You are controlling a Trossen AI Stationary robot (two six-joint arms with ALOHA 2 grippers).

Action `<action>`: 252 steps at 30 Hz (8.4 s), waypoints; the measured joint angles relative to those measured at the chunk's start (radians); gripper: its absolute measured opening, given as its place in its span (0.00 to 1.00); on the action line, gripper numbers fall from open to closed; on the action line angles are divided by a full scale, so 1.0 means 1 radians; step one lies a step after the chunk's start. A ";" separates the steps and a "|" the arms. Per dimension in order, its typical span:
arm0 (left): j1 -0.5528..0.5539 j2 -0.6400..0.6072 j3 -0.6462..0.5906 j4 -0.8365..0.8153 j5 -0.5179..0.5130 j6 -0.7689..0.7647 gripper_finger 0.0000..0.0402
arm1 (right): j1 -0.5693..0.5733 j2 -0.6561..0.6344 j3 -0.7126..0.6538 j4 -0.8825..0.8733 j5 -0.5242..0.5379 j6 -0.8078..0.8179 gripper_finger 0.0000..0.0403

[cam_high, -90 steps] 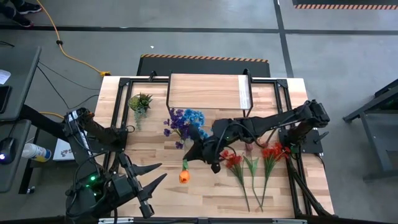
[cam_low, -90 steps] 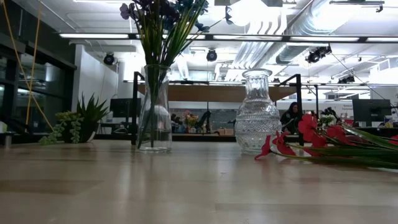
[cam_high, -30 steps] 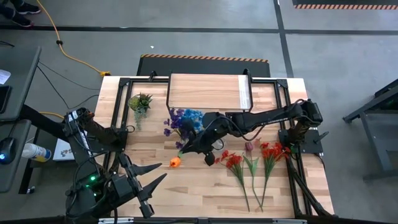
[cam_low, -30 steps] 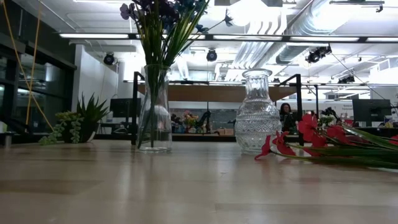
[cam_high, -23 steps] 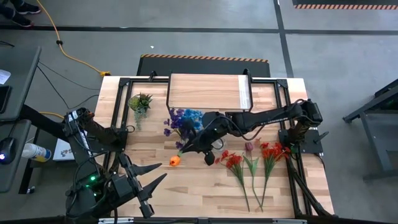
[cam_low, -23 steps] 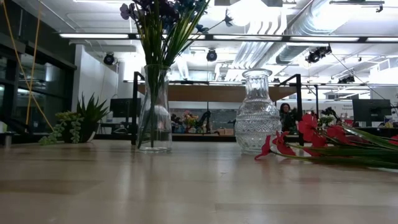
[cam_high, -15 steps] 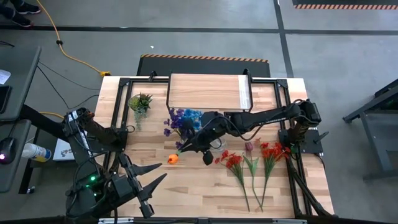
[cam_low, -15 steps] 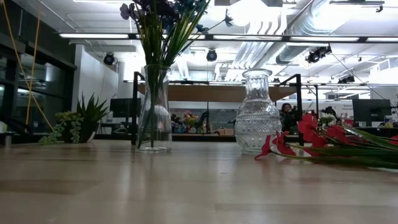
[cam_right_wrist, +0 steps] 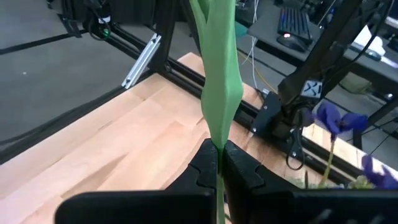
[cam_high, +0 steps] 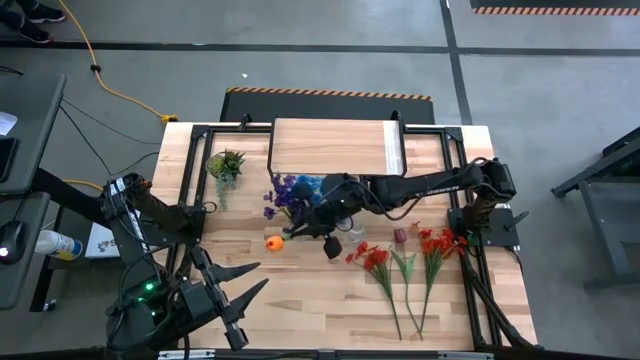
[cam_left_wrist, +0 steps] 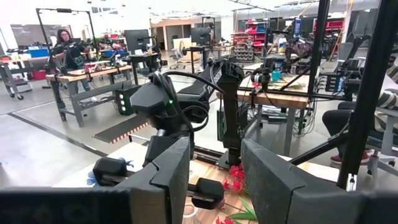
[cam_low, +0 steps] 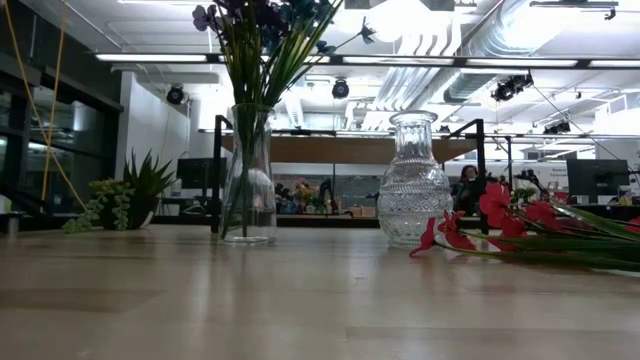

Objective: Pick and place flowers into a vace then onto a shelf
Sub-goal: Put the orange flower into the left transparent crystal vase, then put the left red flower into the right transparent crystal vase

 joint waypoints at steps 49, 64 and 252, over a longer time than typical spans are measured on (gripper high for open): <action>0.000 0.000 0.000 -0.007 0.000 0.000 0.44 | -0.001 0.029 -0.009 0.016 0.001 0.031 0.29; 0.000 0.000 0.000 -0.007 0.000 0.000 0.44 | 0.000 0.029 0.021 0.016 -0.006 0.028 0.29; 0.000 0.134 0.000 -0.050 0.337 -0.617 0.44 | 0.250 -0.163 0.794 -0.681 0.247 0.004 0.10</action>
